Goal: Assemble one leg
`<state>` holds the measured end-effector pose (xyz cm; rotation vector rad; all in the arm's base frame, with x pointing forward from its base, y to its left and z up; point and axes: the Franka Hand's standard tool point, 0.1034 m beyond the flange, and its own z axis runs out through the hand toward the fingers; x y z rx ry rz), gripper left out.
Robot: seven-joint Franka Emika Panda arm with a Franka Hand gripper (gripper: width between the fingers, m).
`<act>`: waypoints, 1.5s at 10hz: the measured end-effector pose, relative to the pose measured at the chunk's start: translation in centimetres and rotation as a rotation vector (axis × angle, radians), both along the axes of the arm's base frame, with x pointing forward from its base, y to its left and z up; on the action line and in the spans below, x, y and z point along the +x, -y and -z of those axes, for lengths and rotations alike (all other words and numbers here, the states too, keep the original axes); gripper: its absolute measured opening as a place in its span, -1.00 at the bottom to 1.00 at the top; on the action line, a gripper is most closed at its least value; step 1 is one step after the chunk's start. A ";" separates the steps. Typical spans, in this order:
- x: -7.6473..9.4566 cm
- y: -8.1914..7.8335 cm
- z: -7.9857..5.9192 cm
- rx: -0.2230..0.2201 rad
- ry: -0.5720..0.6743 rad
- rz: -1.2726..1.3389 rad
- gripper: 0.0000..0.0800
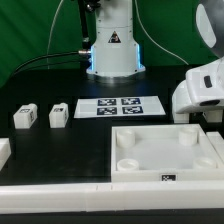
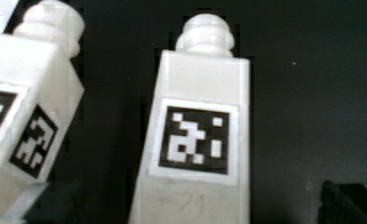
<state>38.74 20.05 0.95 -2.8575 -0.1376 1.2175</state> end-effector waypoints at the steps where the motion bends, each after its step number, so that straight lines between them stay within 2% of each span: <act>1: -0.1 0.0 0.1 -0.001 -0.002 0.001 0.62; 3: -0.2 0.1 0.1 -0.001 -0.004 0.000 0.59; 4: -0.2 0.1 0.2 -0.001 -0.004 0.000 0.16; 5: -0.2 0.1 0.2 -0.001 -0.005 0.000 0.16; 6: -0.2 0.1 0.2 -0.001 -0.005 0.001 -0.28; 11: 0.0 0.2 -0.2 -0.001 -0.003 0.003 -0.27; 12: 0.3 0.7 -1.2 -0.005 0.002 0.017 -0.27; 15: 1.1 2.7 -6.3 -0.021 0.000 0.035 -0.27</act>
Offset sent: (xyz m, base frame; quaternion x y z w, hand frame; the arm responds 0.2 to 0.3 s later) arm -0.0027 -0.0022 -0.0015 -0.0038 0.0017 0.0035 1.0000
